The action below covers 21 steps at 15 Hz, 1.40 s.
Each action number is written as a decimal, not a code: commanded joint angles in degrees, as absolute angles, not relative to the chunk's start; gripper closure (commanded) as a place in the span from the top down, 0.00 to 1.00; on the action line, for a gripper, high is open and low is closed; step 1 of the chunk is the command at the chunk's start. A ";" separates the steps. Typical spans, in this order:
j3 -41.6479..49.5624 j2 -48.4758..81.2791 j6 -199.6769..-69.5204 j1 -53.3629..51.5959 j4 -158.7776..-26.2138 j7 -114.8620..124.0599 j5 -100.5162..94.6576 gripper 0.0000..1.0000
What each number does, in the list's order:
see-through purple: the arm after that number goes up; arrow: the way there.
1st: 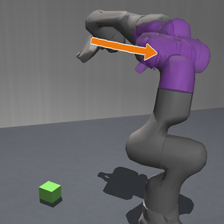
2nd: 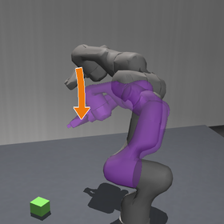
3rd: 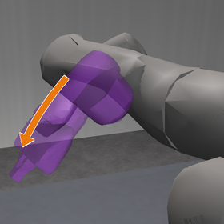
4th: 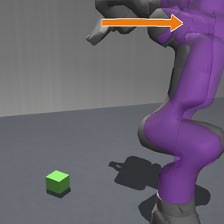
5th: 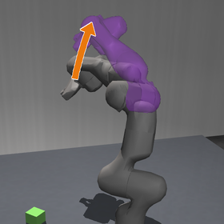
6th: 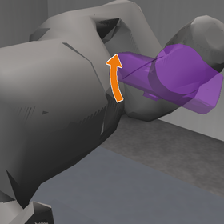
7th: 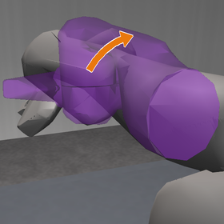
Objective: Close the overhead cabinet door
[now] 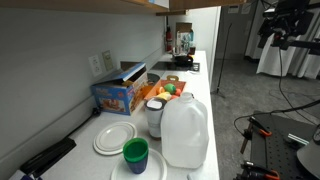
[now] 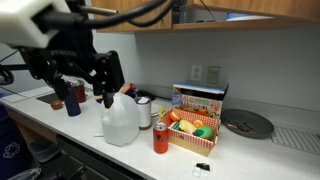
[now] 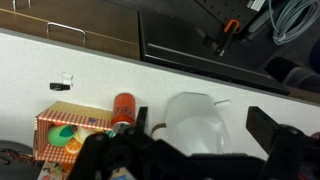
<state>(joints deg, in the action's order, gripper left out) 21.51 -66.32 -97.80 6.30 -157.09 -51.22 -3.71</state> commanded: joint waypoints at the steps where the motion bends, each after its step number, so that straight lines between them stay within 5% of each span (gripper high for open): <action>1: 23.25 -73.97 -98.65 5.52 -158.87 -53.29 -2.88 1.00; 21: 29.28 -77.53 -137.94 -2.78 -157.38 -52.09 7.25 1.00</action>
